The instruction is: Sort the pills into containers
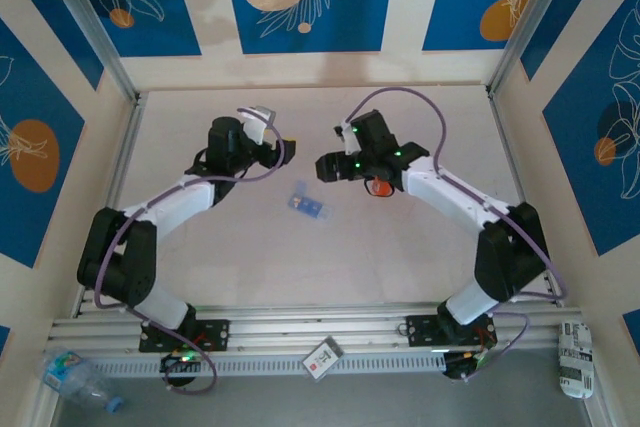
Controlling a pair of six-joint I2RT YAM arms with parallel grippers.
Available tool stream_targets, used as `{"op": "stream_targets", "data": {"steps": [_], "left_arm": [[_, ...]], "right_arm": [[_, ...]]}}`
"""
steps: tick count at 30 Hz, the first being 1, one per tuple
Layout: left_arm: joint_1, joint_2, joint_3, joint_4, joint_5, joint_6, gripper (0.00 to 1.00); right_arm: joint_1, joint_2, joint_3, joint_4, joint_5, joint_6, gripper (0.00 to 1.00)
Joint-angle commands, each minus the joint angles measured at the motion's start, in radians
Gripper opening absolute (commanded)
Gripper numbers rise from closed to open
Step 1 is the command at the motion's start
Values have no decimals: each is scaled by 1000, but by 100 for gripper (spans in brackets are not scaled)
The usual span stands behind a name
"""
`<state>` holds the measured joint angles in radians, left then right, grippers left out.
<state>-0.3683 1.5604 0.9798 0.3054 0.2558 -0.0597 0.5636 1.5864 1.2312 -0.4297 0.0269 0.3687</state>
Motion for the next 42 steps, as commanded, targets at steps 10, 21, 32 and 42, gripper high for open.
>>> {"op": "stream_targets", "data": {"steps": [10, 21, 32, 42], "left_arm": [[23, 135, 171, -217, 110, 40, 0], [20, 234, 293, -423, 137, 32, 0], [-24, 353, 448, -627, 180, 60, 0], [-88, 468, 600, -821, 141, 124, 0]], "right_arm": [[51, 208, 27, -103, 8, 55, 74], [81, 290, 70, -121, 44, 55, 74], [84, 344, 73, -130, 73, 64, 73], [84, 359, 62, -120, 73, 82, 72]]}}
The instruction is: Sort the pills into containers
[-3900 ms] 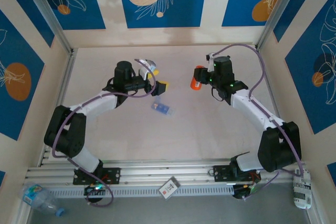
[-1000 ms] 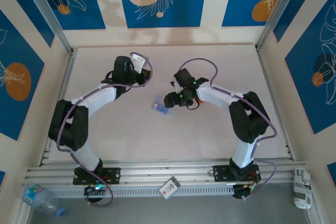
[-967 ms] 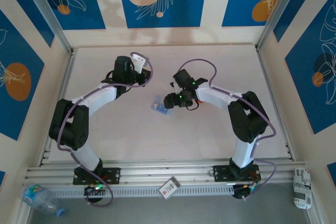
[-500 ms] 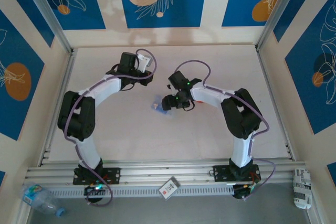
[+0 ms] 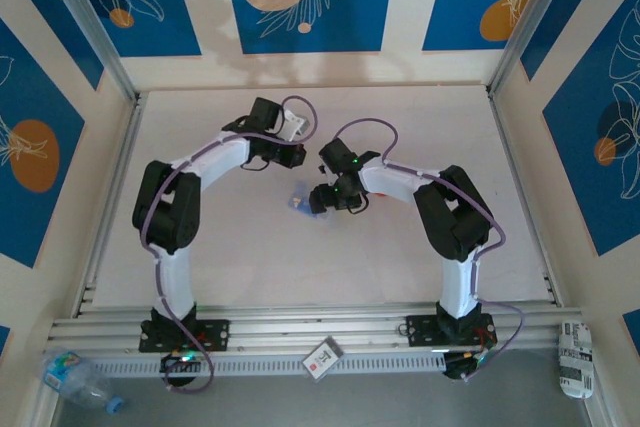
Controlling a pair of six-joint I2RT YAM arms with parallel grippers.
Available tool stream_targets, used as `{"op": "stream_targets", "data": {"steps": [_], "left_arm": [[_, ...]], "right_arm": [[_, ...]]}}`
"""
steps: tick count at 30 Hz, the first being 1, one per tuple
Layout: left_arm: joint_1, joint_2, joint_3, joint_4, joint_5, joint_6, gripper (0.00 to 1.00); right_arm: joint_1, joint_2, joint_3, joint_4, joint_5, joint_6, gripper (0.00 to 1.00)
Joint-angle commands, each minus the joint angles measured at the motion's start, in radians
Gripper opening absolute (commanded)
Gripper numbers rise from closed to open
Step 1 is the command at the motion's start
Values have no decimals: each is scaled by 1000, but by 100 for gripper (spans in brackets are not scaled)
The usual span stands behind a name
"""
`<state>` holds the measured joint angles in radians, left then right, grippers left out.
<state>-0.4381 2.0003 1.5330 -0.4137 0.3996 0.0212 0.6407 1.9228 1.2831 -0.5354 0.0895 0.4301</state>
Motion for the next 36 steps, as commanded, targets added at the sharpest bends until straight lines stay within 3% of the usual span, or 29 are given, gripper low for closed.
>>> {"op": "stream_targets", "data": {"steps": [1, 14, 36], "left_arm": [[-22, 38, 57, -119, -5, 49, 0], [-47, 101, 159, -309, -53, 71, 0], [-59, 51, 95, -357, -64, 65, 0]], "right_arm": [[7, 22, 8, -14, 11, 22, 72], [7, 25, -7, 0, 15, 38, 70], [7, 24, -35, 22, 14, 52, 69]]}}
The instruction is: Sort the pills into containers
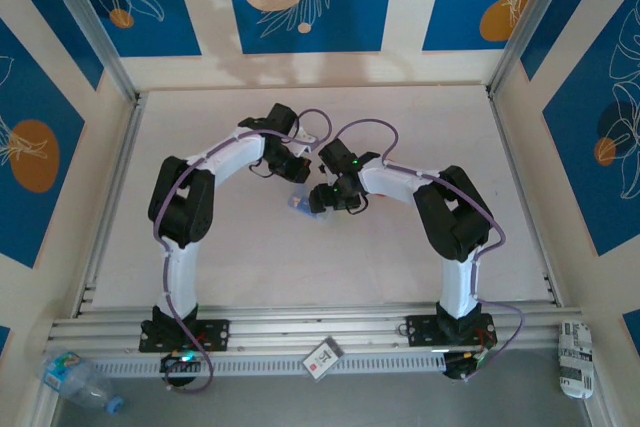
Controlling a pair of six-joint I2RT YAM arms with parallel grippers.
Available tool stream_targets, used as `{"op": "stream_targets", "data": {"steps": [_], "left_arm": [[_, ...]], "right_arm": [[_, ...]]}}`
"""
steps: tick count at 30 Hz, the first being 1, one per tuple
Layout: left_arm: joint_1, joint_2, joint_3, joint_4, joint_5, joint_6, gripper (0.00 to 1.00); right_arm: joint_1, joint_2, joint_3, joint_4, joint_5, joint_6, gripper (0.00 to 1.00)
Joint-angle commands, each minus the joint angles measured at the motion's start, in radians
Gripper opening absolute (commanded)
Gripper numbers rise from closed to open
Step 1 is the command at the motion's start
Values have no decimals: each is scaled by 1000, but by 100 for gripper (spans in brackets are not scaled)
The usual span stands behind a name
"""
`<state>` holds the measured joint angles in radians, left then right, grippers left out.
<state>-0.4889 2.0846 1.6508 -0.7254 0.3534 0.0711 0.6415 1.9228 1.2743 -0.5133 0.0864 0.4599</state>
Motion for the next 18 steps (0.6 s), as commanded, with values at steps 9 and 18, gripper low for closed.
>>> {"op": "stream_targets", "data": {"steps": [9, 18], "left_arm": [[-8, -85, -82, -46, -16, -2, 0], [-9, -127, -154, -29, -16, -19, 0]], "right_arm": [[6, 25, -26, 5, 18, 26, 69], [6, 28, -32, 10, 18, 33, 68]]}}
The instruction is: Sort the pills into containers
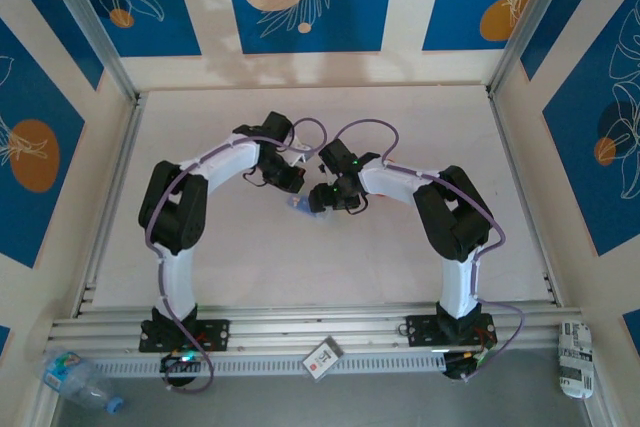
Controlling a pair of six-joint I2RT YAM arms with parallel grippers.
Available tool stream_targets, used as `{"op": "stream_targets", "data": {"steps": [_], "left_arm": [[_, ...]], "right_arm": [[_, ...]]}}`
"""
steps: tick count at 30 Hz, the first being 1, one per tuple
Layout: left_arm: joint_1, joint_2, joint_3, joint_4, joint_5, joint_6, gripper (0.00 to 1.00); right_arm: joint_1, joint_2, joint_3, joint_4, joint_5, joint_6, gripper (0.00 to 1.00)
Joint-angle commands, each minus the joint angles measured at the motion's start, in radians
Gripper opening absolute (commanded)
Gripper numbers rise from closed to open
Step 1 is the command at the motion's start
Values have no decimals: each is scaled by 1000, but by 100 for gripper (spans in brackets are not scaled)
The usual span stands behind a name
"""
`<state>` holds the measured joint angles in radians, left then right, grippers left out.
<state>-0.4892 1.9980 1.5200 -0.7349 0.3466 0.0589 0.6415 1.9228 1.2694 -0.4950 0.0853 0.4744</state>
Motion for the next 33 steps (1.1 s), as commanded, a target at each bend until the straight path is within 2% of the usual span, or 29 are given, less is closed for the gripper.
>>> {"op": "stream_targets", "data": {"steps": [1, 33], "left_arm": [[-8, -42, -30, -18, -10, -8, 0], [-9, -24, -130, 32, -17, -19, 0]], "right_arm": [[6, 28, -27, -8, 19, 18, 68], [6, 35, -36, -5, 21, 18, 68]]}}
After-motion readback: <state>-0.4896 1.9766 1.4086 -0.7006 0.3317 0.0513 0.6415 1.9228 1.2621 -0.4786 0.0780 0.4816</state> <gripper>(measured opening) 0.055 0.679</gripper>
